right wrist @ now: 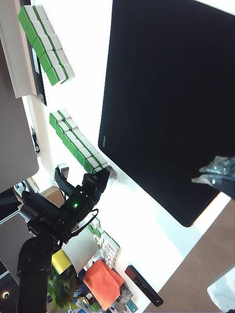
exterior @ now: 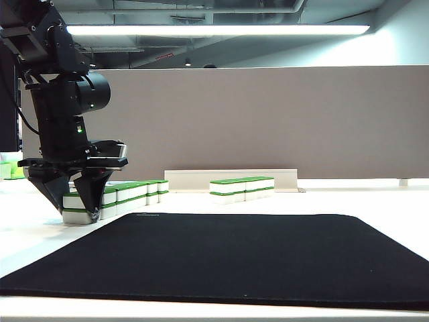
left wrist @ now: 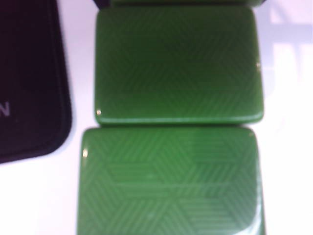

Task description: Take a mahjong tile from the mahjong wall and then place it on the table close to you.

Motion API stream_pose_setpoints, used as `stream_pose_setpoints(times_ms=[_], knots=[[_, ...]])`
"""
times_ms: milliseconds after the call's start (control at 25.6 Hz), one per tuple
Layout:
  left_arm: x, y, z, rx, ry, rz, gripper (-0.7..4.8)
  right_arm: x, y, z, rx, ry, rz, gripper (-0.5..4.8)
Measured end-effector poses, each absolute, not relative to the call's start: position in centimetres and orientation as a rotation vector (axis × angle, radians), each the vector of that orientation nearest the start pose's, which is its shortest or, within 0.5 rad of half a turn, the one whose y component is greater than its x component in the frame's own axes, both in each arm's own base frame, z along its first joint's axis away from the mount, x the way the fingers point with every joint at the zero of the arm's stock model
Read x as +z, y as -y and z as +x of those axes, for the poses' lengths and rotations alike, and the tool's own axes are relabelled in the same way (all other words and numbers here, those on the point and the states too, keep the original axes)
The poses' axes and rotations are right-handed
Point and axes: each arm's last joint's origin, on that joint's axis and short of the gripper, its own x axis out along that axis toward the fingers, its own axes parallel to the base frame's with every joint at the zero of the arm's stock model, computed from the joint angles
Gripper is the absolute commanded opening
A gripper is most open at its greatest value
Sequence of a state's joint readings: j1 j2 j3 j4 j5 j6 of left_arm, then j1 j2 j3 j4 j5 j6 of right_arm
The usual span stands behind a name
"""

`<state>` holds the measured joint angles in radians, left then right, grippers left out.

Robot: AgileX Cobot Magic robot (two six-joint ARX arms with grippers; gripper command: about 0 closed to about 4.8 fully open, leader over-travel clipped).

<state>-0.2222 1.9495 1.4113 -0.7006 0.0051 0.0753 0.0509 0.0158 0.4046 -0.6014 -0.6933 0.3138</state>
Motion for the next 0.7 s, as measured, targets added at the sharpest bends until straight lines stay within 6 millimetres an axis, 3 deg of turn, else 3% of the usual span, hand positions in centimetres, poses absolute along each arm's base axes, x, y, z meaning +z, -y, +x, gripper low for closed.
stream_pose_setpoints(times_ms=[156,391,704], knots=[[19.0,8.6,38.2,-0.242,-1.256,0.203,1.47,23.7,-2.1,4.7,0.704,-0.322,0.367,-0.01],[21.9,8.7,38.6,-0.245,-1.272,0.201,1.47,23.7,-2.1,4.7,0.704,-0.322,0.367,-0.01],[23.6,9.5,37.9,-0.413,-1.352,0.082,1.46,23.7,-2.1,4.7,0.703,-0.322,0.367,-0.01]])
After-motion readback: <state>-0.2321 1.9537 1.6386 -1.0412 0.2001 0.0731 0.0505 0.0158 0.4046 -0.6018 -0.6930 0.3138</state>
